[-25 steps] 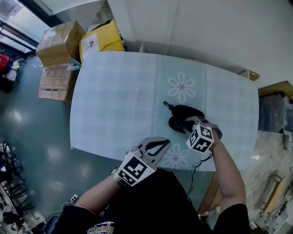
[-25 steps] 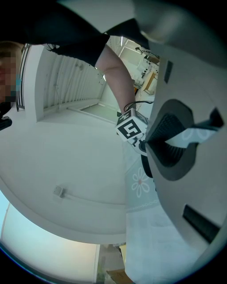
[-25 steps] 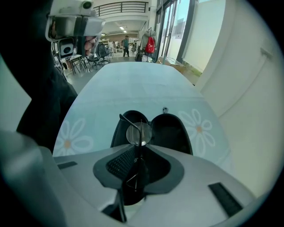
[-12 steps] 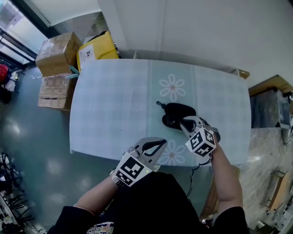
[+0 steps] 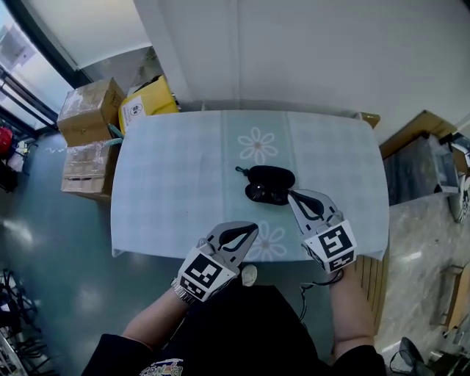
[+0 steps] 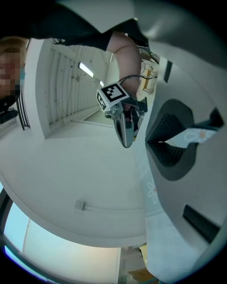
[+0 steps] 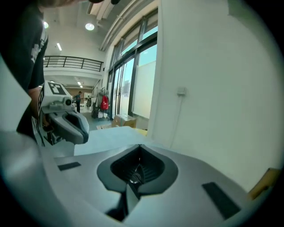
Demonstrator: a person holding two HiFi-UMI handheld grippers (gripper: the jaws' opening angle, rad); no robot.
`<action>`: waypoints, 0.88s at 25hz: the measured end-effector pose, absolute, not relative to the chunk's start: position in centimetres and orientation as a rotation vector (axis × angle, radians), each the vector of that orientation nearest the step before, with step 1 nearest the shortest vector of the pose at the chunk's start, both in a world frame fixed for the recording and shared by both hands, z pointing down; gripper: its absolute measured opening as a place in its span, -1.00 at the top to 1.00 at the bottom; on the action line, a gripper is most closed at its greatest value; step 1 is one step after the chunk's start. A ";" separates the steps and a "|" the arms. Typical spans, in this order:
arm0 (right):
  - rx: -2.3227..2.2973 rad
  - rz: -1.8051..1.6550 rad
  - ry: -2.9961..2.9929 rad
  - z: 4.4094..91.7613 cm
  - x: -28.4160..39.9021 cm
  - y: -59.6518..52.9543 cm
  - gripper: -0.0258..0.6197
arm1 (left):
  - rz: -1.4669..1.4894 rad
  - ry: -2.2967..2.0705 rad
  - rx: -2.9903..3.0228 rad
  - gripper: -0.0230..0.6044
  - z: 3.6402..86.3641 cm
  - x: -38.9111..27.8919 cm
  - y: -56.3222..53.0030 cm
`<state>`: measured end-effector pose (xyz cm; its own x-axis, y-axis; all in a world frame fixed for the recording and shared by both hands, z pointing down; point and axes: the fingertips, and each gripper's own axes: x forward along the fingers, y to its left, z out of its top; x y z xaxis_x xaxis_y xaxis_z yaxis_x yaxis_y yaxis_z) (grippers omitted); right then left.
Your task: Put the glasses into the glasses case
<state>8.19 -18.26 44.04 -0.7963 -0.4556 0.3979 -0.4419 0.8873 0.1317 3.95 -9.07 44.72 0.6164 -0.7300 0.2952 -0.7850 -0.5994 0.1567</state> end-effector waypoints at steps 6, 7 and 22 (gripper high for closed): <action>0.726 -0.049 -2.727 39.6 9.8 -14.7 0.85 | 0.256 -1.294 2.567 0.84 42.8 4.8 -7.7; 0.735 -0.045 -2.740 39.2 10.0 -14.2 0.85 | 0.252 -1.304 2.568 0.84 42.5 4.9 -7.5; 0.794 0.145 -2.785 40.5 9.9 -8.4 0.85 | 0.272 -1.319 2.592 0.84 40.9 4.3 -5.3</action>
<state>9.90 -8.41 40.50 -0.8230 -0.5065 0.2571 -0.5304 0.8473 -0.0288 4.28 -5.30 40.88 0.5798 -0.7715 0.2619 -0.8121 -0.5729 0.1105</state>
